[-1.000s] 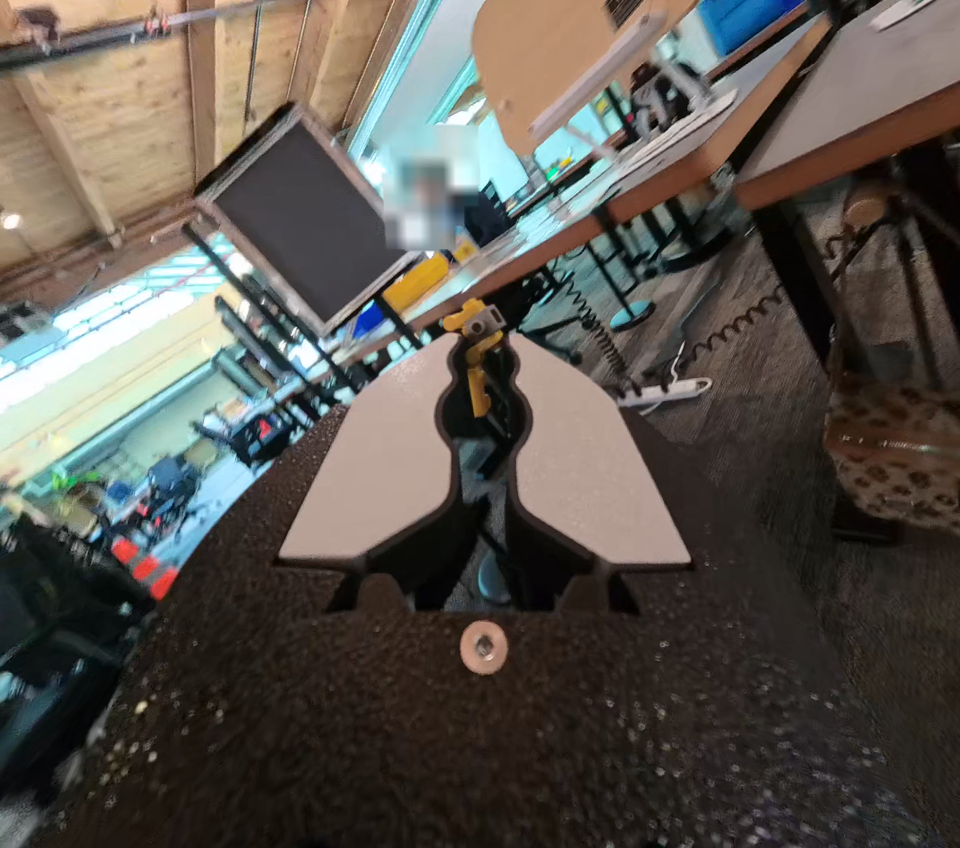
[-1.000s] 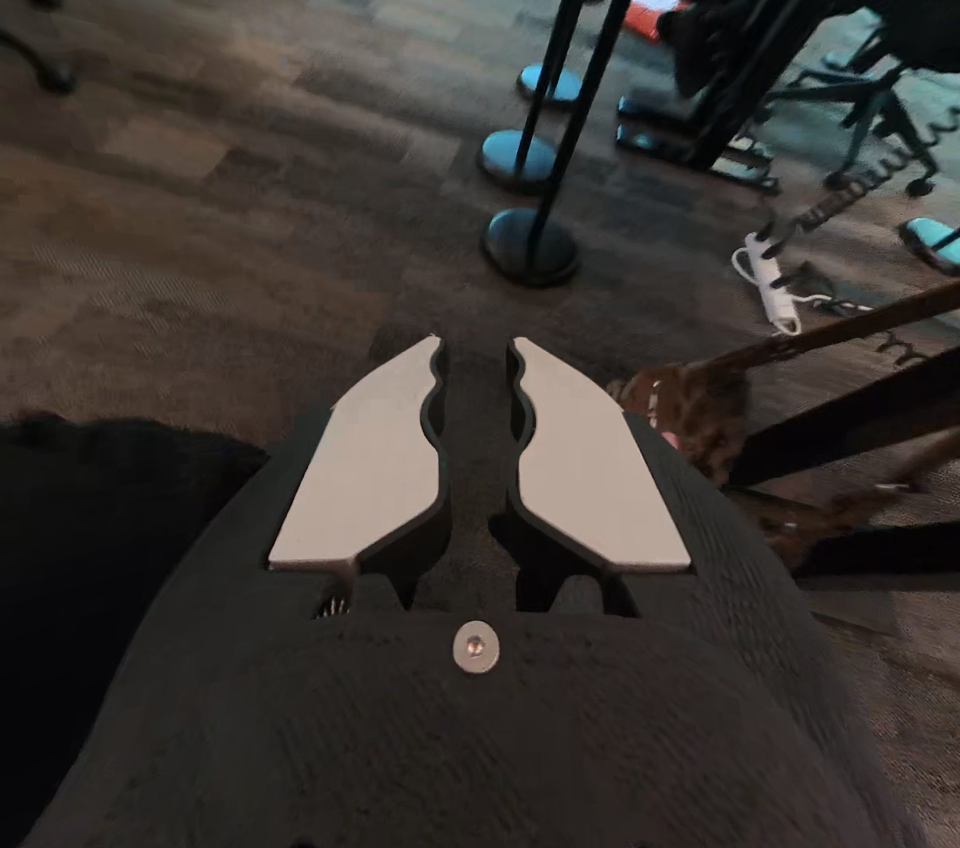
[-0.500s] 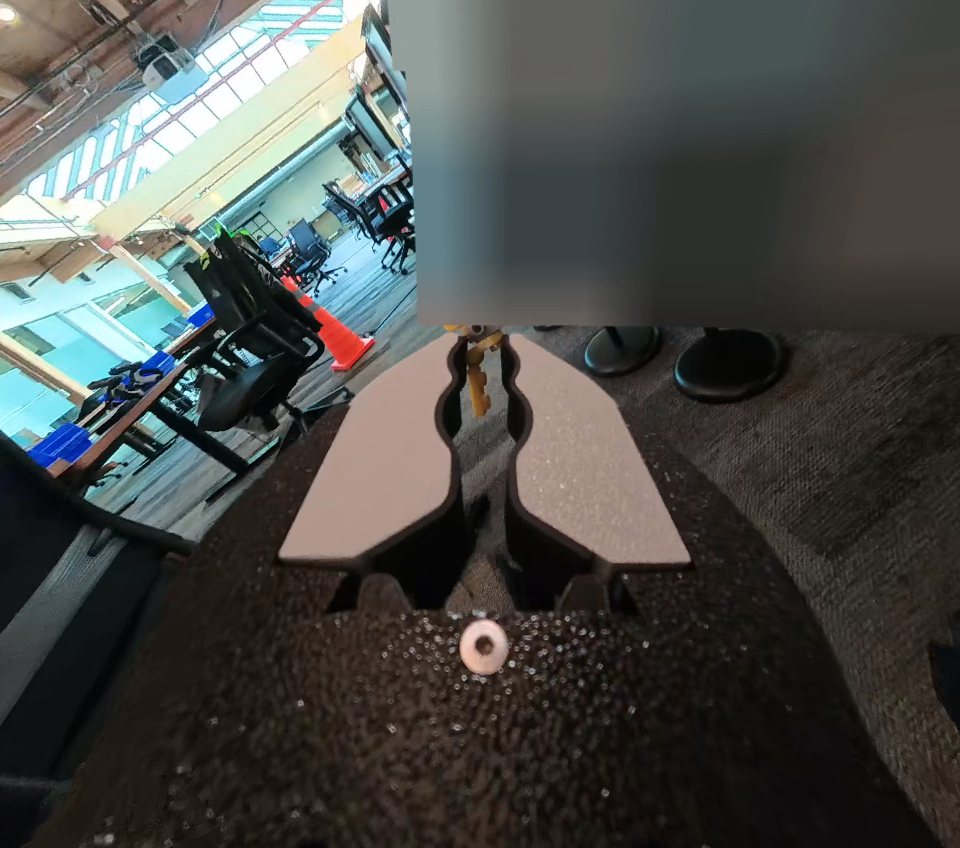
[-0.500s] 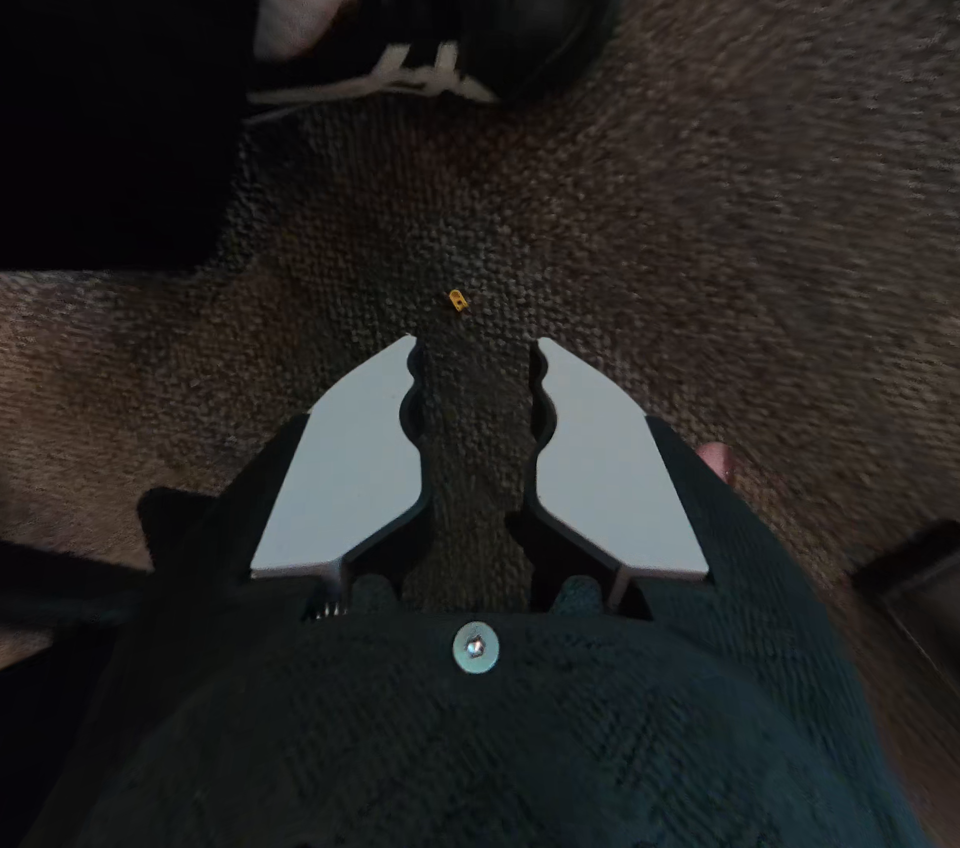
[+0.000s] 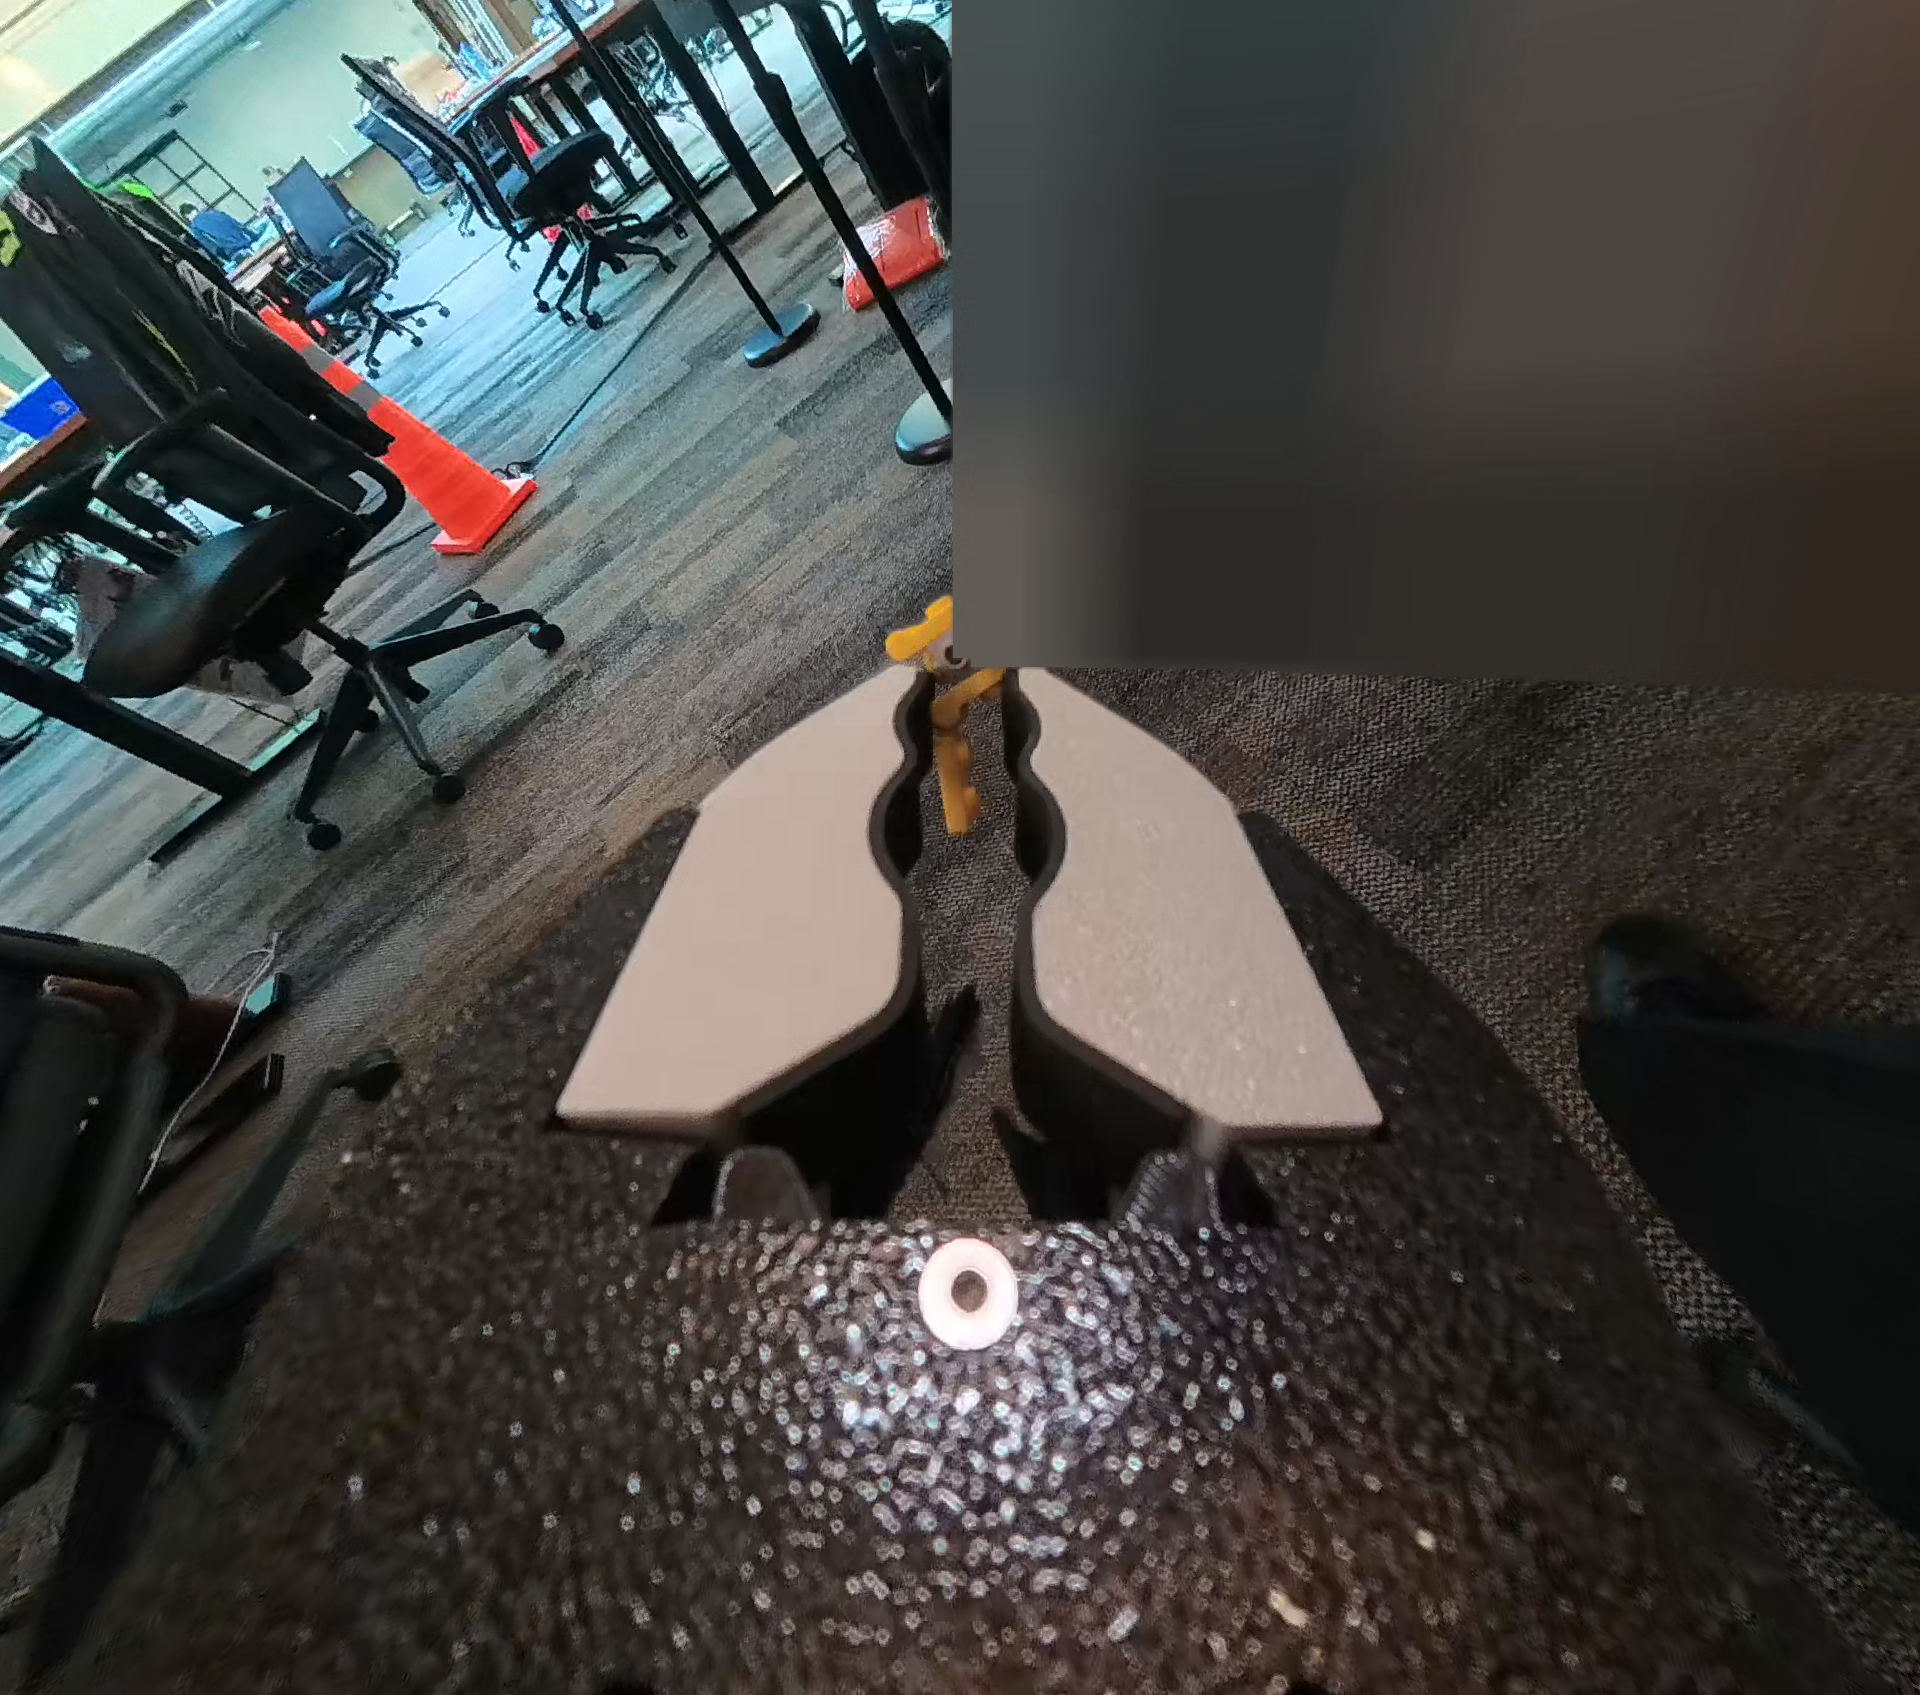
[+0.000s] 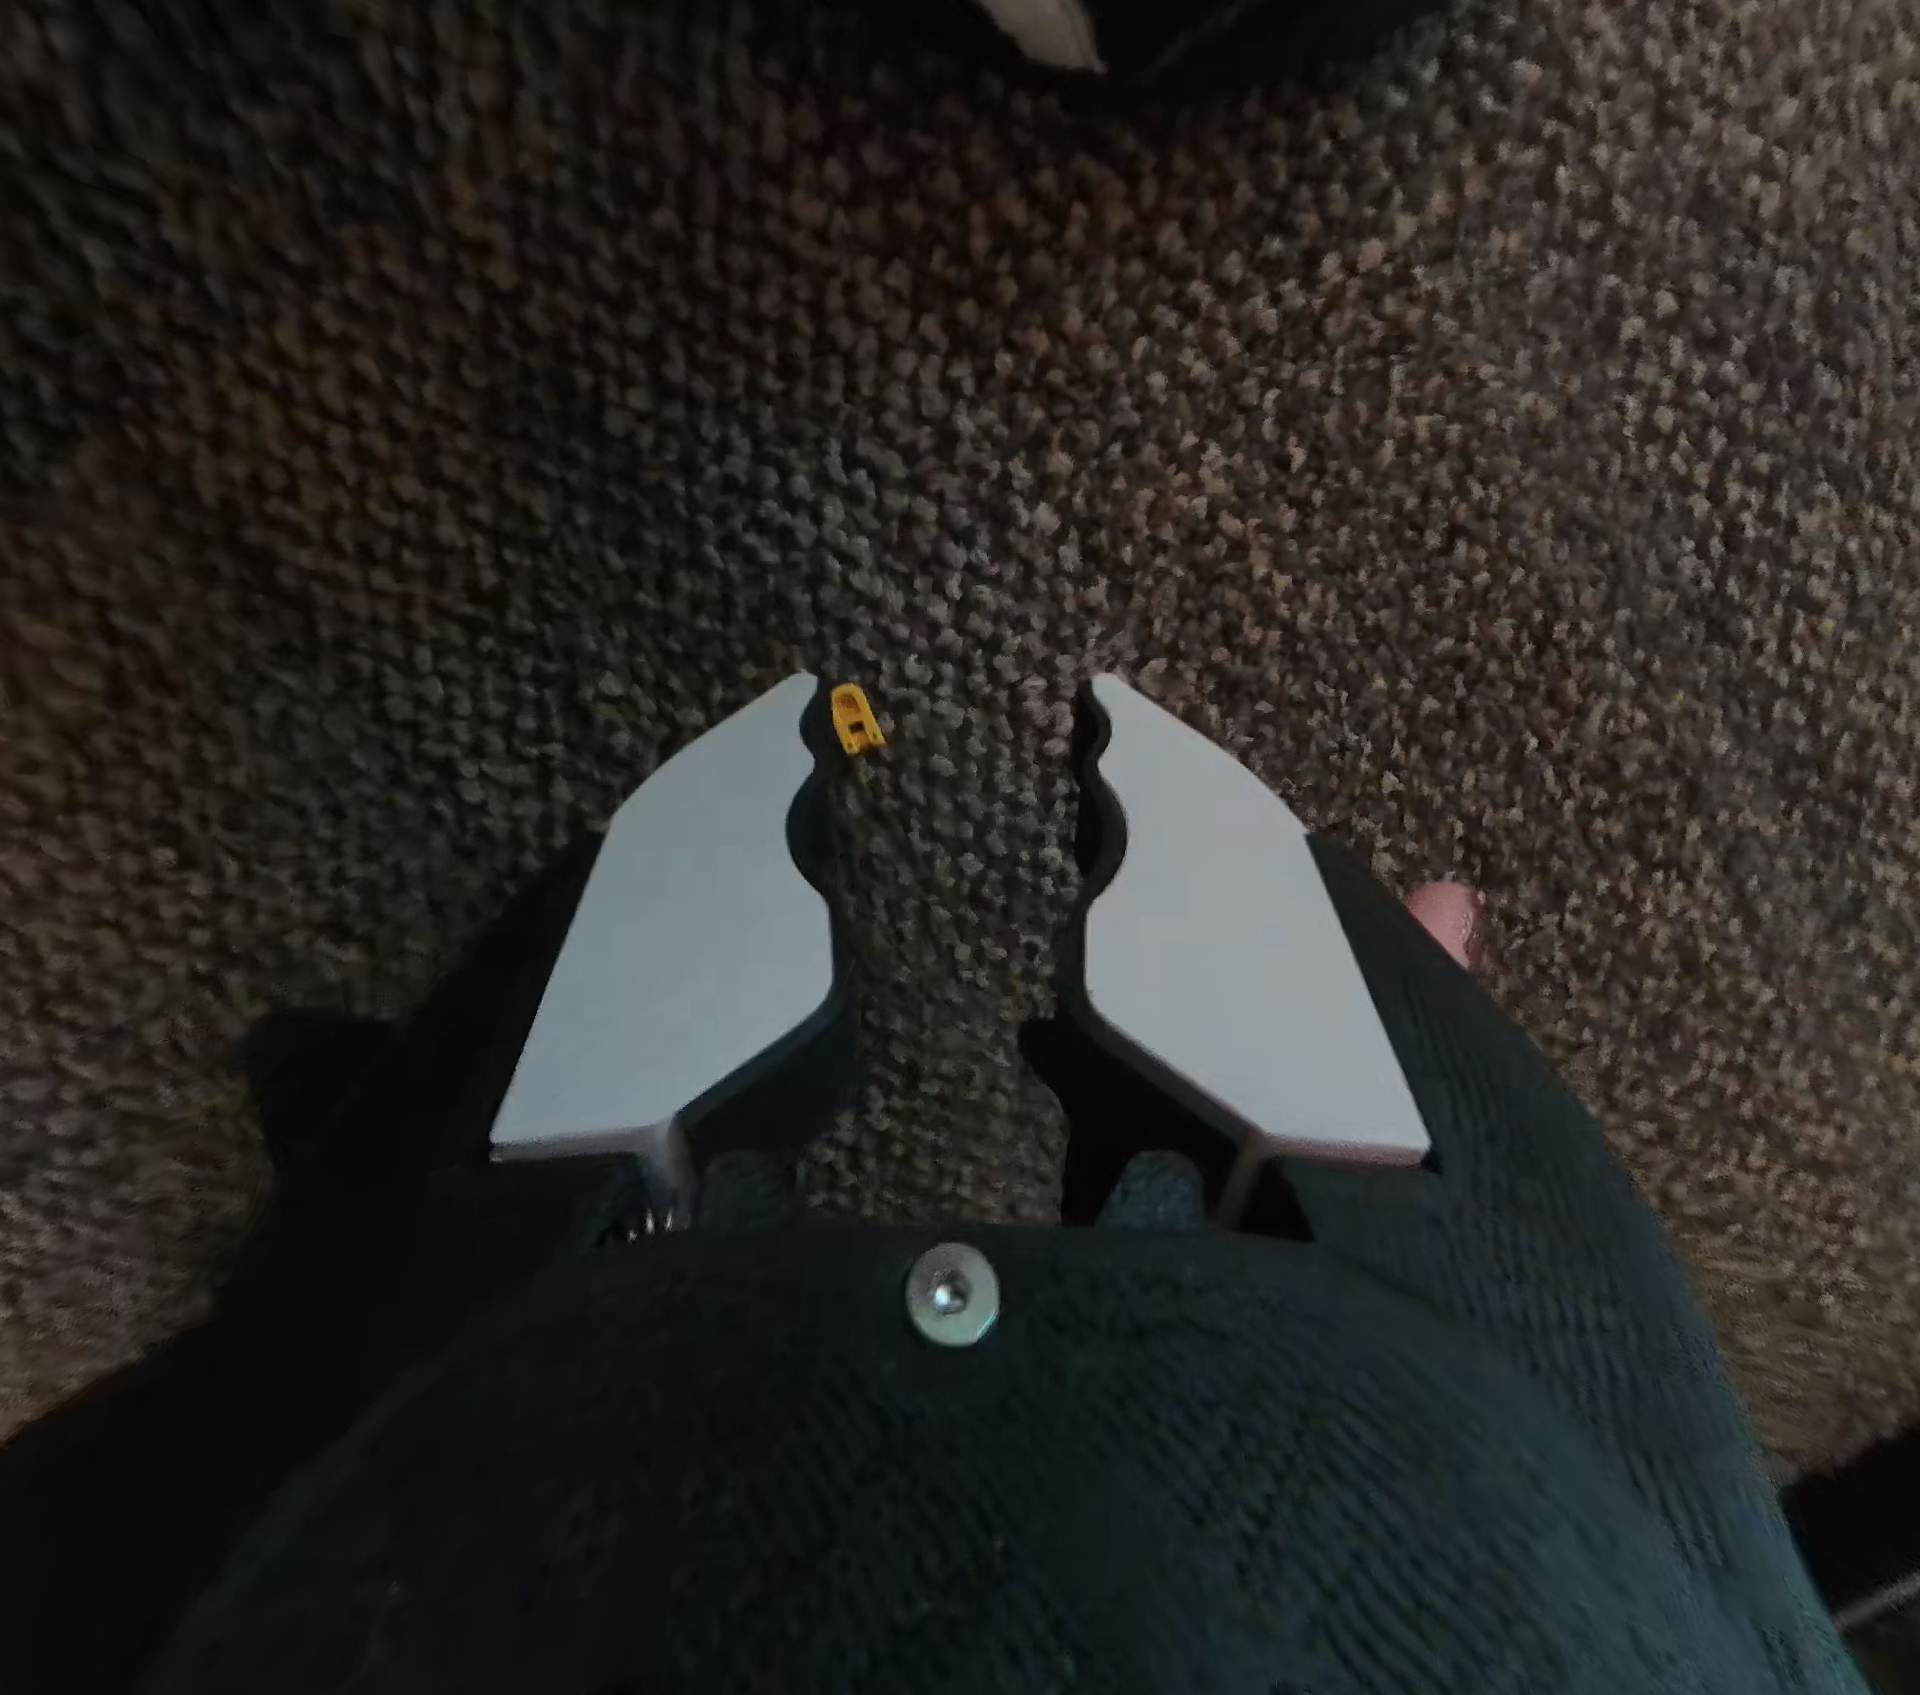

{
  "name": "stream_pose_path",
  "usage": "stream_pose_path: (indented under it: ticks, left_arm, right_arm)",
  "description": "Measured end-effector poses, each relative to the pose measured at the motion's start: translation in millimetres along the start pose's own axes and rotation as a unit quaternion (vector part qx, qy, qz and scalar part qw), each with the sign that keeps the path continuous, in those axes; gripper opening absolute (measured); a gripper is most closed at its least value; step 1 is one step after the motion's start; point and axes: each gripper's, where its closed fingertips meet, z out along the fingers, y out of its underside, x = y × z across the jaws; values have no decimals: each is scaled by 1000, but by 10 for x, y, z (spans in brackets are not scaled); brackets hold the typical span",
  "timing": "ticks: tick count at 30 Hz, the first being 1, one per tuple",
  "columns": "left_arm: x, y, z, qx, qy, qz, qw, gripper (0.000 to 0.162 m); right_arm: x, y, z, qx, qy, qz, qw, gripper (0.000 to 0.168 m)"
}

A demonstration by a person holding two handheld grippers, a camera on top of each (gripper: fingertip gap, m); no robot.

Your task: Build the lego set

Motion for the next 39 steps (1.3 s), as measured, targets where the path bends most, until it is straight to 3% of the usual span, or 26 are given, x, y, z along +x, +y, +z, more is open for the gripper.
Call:
stream_pose_path:
  ticks: [6,12,14,18,21,25,30,34,39]
  left_arm:
    - [-40,126,19,-20,-3,-22,1000,12]
    - [29,125,61,-29,11,16,999,12]
    - [66,121,67,-31,20,26,999,13]
    - [117,106,79,-31,34,26,999,12]
    - [173,43,103,-31,46,38,998,12]
    - [287,-133,101,-23,47,127,990,12]
    - [315,-693,-98,75,32,136,987,12]
    - [425,-1181,-346,156,20,157,975,12]
    - [673,-1783,-586,267,24,153,951,12]
  right_arm:
    - [-184,133,110,-34,4,-105,994,32]
    - [-196,158,159,-46,13,-116,992,18]
    - [-240,179,163,-52,-2,-121,991,7]
    - [-164,128,104,-56,18,-117,991,6]
    - [20,-105,-131,-32,40,-86,995,6]
    - [483,-497,-649,-7,88,-74,993,6]
    - [1127,-996,-1574,25,163,-17,986,6]
    - [1326,-1588,-2673,128,213,43,968,6]
    - [878,-2148,-4310,278,264,52,922,6]
